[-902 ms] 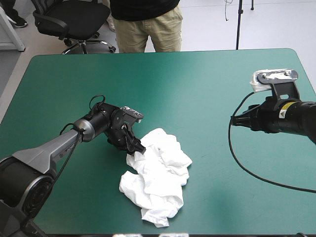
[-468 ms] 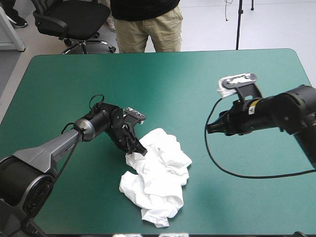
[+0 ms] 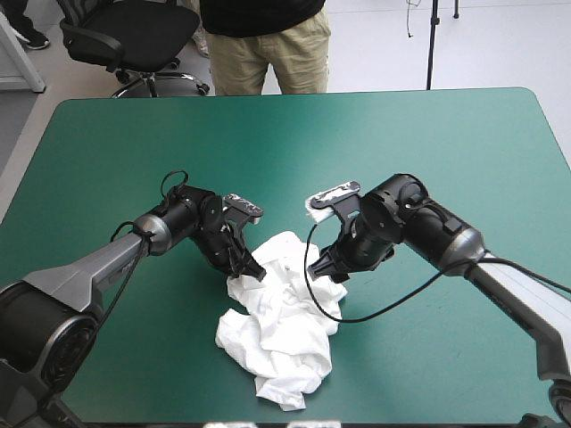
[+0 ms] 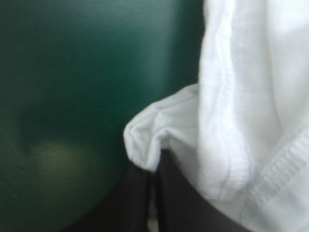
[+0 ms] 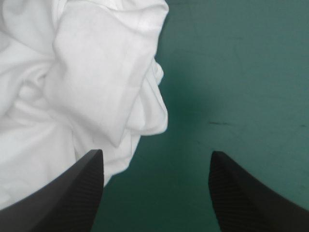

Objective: Fold the cloth

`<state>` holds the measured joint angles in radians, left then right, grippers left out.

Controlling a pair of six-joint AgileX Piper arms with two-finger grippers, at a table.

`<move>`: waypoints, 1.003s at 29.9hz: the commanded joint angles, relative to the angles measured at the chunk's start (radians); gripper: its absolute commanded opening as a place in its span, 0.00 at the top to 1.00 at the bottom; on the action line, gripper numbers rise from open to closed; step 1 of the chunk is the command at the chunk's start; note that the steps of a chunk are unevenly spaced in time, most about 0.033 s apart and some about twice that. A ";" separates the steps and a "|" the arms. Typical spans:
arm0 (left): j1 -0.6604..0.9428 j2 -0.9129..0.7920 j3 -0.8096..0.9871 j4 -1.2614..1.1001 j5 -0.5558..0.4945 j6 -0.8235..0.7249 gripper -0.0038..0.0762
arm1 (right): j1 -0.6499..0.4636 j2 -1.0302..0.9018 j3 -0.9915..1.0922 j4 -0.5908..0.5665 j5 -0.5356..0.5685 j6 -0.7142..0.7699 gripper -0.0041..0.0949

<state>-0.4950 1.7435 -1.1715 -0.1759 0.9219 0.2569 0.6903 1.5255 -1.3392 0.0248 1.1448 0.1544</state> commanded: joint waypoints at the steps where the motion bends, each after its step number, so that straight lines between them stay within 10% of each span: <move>1: -0.004 -0.020 -0.012 -0.028 -0.004 -0.013 0.97 | 0.001 0.006 -0.004 0.018 -0.079 0.014 0.38; 19: -0.004 -0.020 -0.012 -0.028 -0.008 -0.013 0.97 | 0.001 0.153 0.183 0.115 -0.298 -0.025 0.45; 27: -0.004 -0.024 -0.014 -0.028 -0.008 -0.013 0.97 | 0.001 0.168 0.191 0.154 -0.281 -0.038 0.98; 30: -0.004 -0.058 -0.024 0.005 -0.010 -0.035 0.97 | -0.003 0.127 0.191 0.125 -0.279 -0.001 0.98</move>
<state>-0.4950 1.7377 -1.1715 -0.1705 0.9220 0.2455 0.6903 1.7069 -1.1409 0.1547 0.8644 0.1332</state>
